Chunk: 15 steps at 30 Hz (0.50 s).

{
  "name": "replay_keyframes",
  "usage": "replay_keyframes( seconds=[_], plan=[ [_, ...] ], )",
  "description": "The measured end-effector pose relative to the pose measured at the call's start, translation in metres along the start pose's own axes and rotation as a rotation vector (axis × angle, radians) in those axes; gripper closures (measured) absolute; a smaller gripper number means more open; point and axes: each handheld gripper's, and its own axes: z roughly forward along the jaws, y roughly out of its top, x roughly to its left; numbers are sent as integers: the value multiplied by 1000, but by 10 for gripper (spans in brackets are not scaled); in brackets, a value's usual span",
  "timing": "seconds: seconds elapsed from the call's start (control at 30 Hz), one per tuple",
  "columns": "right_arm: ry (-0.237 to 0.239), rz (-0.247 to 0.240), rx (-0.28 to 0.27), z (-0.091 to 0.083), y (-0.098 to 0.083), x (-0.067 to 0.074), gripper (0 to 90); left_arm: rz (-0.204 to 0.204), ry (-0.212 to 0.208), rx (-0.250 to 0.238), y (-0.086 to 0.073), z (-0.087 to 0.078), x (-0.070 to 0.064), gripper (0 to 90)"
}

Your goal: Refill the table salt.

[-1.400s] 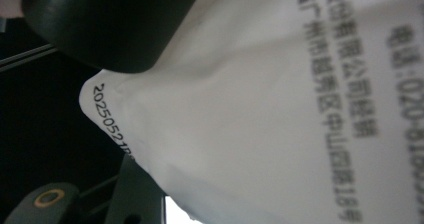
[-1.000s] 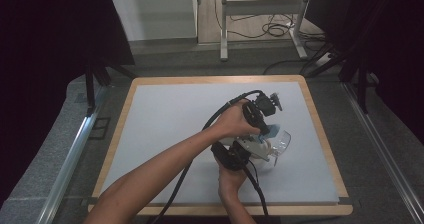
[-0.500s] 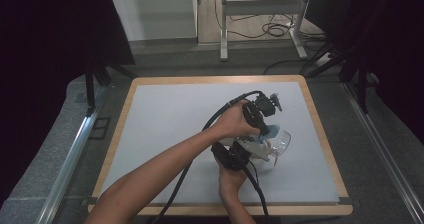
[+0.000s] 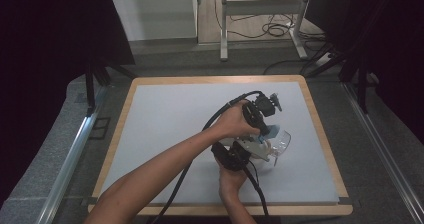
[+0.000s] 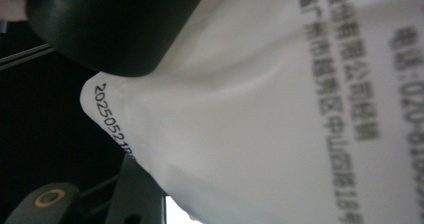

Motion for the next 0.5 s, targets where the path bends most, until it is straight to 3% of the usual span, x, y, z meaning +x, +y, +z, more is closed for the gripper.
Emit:
replay_keyframes(
  seconds=[0.5],
  plan=[
    [2,-35,30,1,-7,-1,551,-13,-14,-19,-8,1,5,897]
  ],
)
